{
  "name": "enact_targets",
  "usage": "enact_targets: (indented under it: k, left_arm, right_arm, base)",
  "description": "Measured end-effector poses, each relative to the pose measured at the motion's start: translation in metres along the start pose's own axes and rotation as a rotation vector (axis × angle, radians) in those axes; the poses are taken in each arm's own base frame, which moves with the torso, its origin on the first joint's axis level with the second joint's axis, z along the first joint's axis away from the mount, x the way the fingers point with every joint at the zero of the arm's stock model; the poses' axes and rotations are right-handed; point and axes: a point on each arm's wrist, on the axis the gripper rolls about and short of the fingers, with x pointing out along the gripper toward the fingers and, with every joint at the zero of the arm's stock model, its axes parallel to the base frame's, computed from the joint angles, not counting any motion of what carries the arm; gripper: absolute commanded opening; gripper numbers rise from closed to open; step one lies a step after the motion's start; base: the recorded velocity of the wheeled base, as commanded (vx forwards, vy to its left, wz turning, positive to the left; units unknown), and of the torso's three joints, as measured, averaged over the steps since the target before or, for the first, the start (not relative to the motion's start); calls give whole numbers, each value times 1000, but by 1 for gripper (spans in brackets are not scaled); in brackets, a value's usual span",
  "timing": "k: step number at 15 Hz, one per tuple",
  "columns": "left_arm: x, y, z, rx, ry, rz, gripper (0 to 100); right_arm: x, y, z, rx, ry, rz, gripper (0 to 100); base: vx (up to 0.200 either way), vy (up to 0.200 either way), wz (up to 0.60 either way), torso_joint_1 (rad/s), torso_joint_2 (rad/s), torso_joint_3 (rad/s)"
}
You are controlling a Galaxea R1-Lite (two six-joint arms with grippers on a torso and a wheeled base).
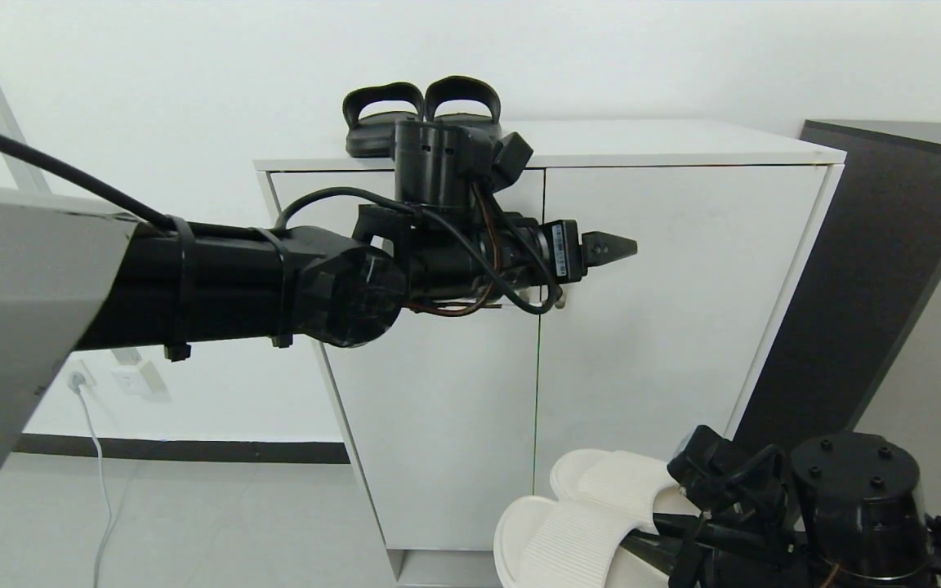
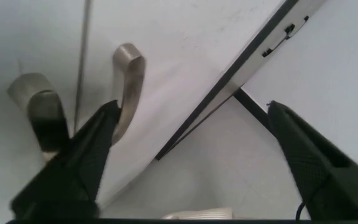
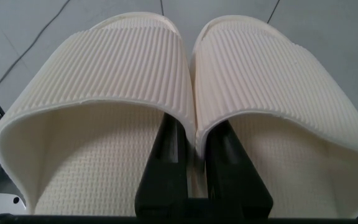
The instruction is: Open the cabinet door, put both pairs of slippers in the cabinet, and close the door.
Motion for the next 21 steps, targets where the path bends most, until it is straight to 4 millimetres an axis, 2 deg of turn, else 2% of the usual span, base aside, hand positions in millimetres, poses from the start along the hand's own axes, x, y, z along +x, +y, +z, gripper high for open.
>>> enact_targets:
  k: [5, 10, 17, 21]
  left_arm:
    - [-3, -1, -1, -49, 8, 0, 0]
    - [-22, -15, -7, -56, 36, -16, 0]
    - [-74, -49, -15, -41, 60, -57, 0]
    - [-94, -40, -12, -48, 44, -23, 0]
  right_arm:
    - [0, 0, -1, 5, 2, 8, 0]
    - [-7, 4, -5, 5, 12, 124, 0]
    - [-20, 16, -11, -46, 13, 189, 0]
    - [-22, 20, -16, -77, 27, 210, 0]
  base:
    - [0, 0, 0, 0, 0, 0]
    - [0, 0, 0, 0, 0, 0]
    - [0, 0, 0, 0, 0, 0]
    - [0, 0, 0, 0, 0, 0]
